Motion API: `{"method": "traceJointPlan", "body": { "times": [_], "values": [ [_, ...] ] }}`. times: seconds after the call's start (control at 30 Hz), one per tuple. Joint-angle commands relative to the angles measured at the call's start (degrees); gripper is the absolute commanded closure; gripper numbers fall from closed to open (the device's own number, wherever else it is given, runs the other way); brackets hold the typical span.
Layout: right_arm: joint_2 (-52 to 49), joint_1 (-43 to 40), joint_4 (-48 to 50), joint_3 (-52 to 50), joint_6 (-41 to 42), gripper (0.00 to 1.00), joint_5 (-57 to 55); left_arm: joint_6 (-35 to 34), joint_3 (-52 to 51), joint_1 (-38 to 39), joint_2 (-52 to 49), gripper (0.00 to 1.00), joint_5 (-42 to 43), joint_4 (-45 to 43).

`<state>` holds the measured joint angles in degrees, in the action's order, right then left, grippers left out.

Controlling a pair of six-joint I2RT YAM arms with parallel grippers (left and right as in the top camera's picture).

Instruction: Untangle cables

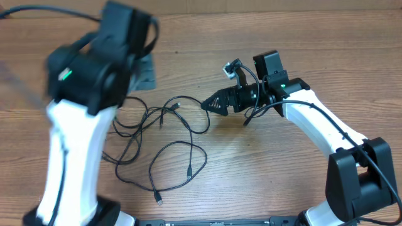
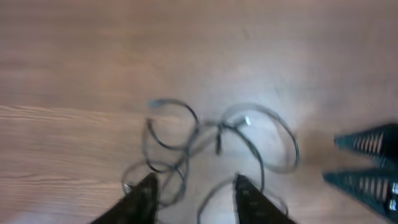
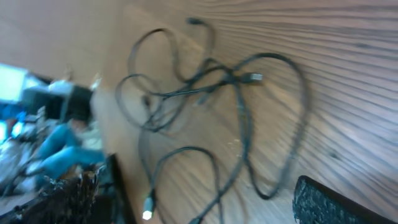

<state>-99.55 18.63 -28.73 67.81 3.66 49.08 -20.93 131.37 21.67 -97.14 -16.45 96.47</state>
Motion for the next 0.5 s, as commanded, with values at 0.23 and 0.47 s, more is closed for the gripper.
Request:
{"method": "traceJointPlan", "body": {
  "times": [0.23, 0.47],
  "values": [
    [-0.13, -5.44, -7.19, 0.42, 6.14, 0.00, -18.88, -1.46, -9.01, -0.22, -9.05, 0.77, 6.60, 0.33],
    [-0.13, -6.32, -12.11, 0.42, -3.37, 0.00, -16.39, -3.10, -10.12, -0.22, -9.11, 0.73, 3.91, 0.33]
  ]
}}
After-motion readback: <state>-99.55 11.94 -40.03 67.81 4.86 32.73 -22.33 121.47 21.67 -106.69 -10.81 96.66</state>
